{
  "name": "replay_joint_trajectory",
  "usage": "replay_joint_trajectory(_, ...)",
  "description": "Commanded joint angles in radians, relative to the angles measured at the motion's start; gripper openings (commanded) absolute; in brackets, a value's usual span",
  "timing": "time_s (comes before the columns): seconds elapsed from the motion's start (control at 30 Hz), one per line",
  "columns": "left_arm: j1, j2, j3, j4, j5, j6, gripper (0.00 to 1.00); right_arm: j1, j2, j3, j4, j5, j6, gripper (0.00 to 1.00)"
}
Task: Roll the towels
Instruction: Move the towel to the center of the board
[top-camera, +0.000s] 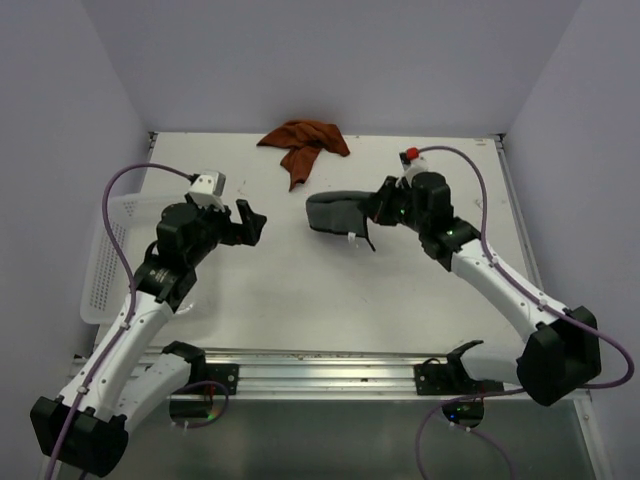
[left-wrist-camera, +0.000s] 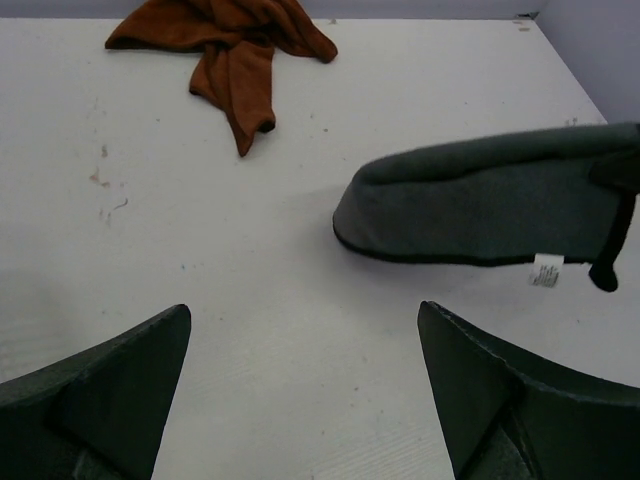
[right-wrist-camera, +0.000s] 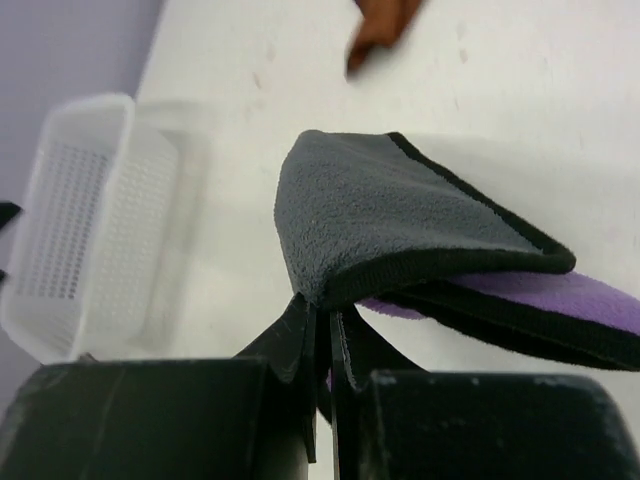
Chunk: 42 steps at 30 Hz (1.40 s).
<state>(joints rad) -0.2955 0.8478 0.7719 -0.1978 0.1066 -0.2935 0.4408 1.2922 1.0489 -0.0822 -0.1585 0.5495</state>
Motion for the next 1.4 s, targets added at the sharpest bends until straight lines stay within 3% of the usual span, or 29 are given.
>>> replay_joint_trajectory(0.0,-0.033,0.011,-0.006,0.047,0.041,0.019,1.0,0.009,-0.06,-0.202,0.076,0.028,0.127,0.0)
replay_joint_trajectory(0.03,-0.042,0.023,-0.003,0.047,0.041,0.02,1.0,0.012,-0.073,-0.236,0.102,0.016,0.141,0.0)
replay_joint_trajectory(0.1,-0.048,0.033,0.0,0.041,0.041,0.019,1.0,0.013,-0.08,-0.317,0.096,0.02,0.174,0.4)
replay_joint_trajectory(0.13,-0.053,0.039,0.0,0.038,0.033,0.017,1.0,0.015,-0.1,-0.335,0.085,0.036,0.185,0.48)
replay_joint_trajectory(0.17,-0.056,0.039,0.0,0.038,0.03,0.016,1.0,0.013,-0.116,-0.354,0.04,0.057,0.179,0.63)
replay_joint_trajectory(0.27,-0.063,0.039,-0.005,0.054,0.054,0.017,1.0,0.012,-0.213,-0.379,-0.066,0.121,0.158,0.85)
replay_joint_trajectory(0.3,-0.068,0.043,-0.005,0.055,0.065,0.014,1.0,0.012,-0.241,-0.368,-0.092,0.155,0.149,0.87)
replay_joint_trajectory(0.53,-0.096,0.126,-0.019,0.049,0.081,-0.051,1.0,0.012,-0.353,-0.267,-0.341,0.335,0.078,0.84)
replay_joint_trajectory(0.67,-0.166,0.143,-0.046,0.095,0.079,-0.078,0.98,0.009,-0.379,-0.312,-0.364,0.412,0.063,0.69)
replay_joint_trajectory(0.7,-0.197,0.149,-0.045,0.1,0.049,-0.058,0.98,0.001,-0.381,-0.338,-0.36,0.413,0.064,0.66)
replay_joint_trajectory(0.8,-0.46,0.191,-0.014,0.078,-0.133,-0.009,0.98,-0.017,-0.38,-0.375,-0.358,0.407,0.078,0.54)
replay_joint_trajectory(0.87,-0.565,0.246,0.013,0.061,-0.218,0.008,0.98,-0.033,-0.383,-0.397,-0.337,0.361,0.081,0.47)
replay_joint_trajectory(1.0,-0.756,0.333,0.015,0.104,-0.389,0.065,0.98,-0.105,-0.375,-0.411,-0.306,0.259,0.082,0.43)
replay_joint_trajectory(1.17,-0.847,0.456,0.038,0.164,-0.482,0.106,0.93,-0.211,-0.363,-0.435,-0.286,0.123,0.084,0.43)
replay_joint_trajectory(1.37,-0.945,0.612,0.13,0.155,-0.59,0.162,0.87,-0.232,-0.372,-0.454,-0.286,0.128,0.058,0.43)
